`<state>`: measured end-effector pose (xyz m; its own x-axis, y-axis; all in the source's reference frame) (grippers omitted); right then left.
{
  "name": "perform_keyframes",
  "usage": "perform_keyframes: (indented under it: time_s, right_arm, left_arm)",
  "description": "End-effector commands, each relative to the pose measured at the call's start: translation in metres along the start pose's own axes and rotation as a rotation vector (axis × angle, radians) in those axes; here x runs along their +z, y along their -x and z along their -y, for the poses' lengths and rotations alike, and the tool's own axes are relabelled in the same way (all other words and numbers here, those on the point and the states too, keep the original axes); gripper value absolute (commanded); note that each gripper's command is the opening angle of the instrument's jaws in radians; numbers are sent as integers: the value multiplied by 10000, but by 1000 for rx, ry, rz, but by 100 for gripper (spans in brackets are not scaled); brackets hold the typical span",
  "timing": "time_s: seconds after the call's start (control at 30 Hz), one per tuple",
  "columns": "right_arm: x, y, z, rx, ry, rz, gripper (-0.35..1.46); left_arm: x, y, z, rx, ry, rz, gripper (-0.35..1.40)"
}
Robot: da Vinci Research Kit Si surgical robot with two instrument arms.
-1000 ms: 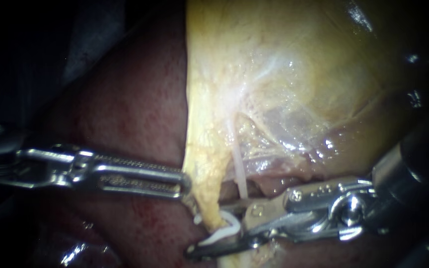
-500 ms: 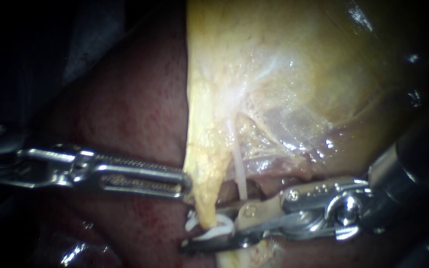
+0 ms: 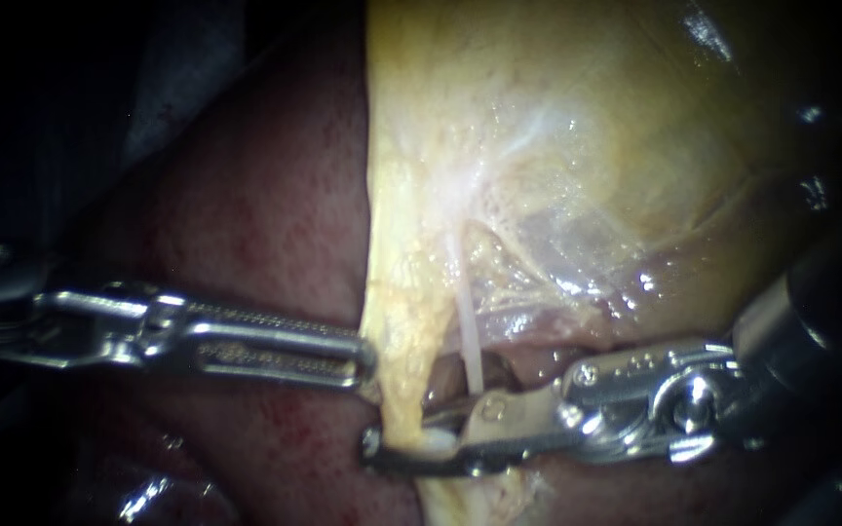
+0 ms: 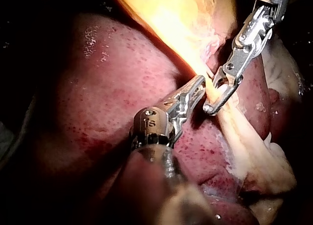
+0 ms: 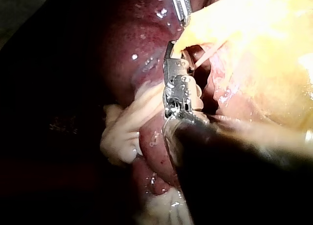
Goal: Clipping first clip left tube
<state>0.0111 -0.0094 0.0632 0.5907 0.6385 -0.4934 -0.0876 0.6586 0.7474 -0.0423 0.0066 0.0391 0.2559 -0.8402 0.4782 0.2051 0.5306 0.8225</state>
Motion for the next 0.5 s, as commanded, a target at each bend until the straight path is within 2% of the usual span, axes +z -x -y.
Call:
perform_keyframes:
  time_s: [0.03,0.5]
  right_arm:
    - [0,1,0,0,0,0,-31]
    - [1,2,0,-1,-3,2,-27]
  left_arm:
    - [0,0,0,0,0,0,-35]
    - [1,1,-1,0,0,0,-35]
